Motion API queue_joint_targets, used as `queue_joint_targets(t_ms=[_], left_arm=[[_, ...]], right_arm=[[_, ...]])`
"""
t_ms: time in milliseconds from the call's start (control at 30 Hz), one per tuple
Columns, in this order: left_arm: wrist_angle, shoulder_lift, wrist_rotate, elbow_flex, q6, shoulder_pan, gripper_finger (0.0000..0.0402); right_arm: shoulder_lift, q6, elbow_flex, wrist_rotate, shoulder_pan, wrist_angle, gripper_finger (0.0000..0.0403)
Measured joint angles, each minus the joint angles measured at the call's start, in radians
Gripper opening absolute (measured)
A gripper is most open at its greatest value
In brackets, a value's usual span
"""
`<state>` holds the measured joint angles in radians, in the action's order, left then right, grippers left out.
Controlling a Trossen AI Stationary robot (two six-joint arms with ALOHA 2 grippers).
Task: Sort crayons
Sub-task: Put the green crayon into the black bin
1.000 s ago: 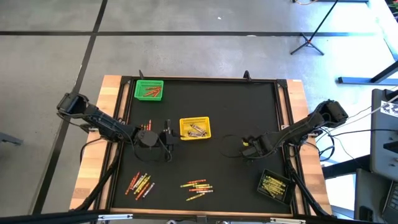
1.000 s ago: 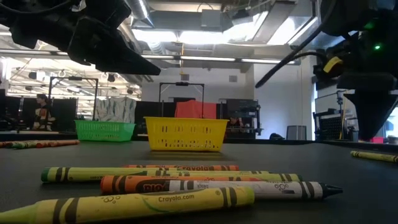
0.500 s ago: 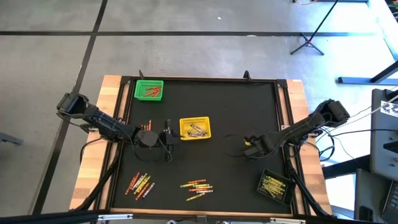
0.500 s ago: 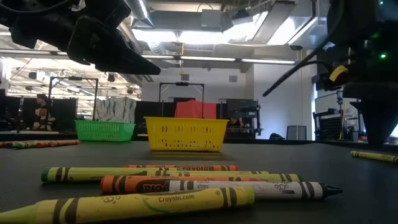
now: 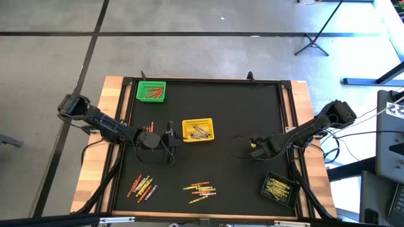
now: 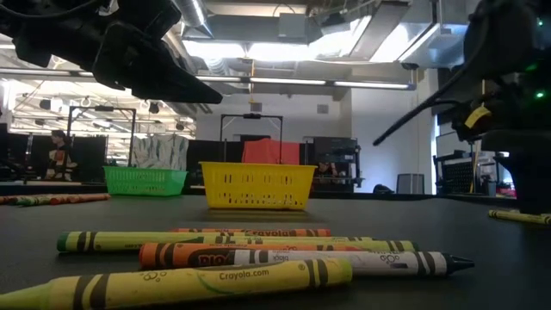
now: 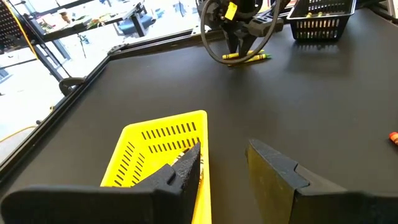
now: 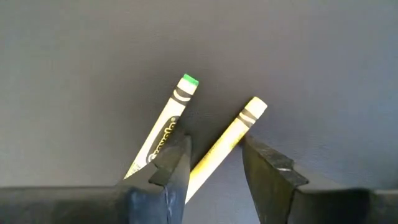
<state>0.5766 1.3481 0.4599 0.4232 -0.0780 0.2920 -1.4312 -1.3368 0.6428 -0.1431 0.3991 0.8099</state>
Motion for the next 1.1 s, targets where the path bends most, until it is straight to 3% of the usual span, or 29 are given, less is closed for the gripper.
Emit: queue_joint_targets(t_ms=[267,600,867,1100], left_arm=[[0.000,0.000,0.000,0.000,0.000,0.000,0.0115],[0.000,0.000,0.000,0.000,0.000,0.000,0.0115],[0.000,0.000,0.000,0.000,0.000,0.000,0.0115],[0.000,0.000,0.000,0.000,0.000,0.000,0.0115]], right_arm=[[-0.001,0.001,-0.002,0.010,0.000,0.000,0.0142],[-0.003,0.053,-0.002,0.008,0.000,0.002,0.0013],[0.000,0.072,0.016,0.003,0.000,0.062,0.0036],[0.007,0.114,0.171,0.023,0.018,0.202,0.0025]])
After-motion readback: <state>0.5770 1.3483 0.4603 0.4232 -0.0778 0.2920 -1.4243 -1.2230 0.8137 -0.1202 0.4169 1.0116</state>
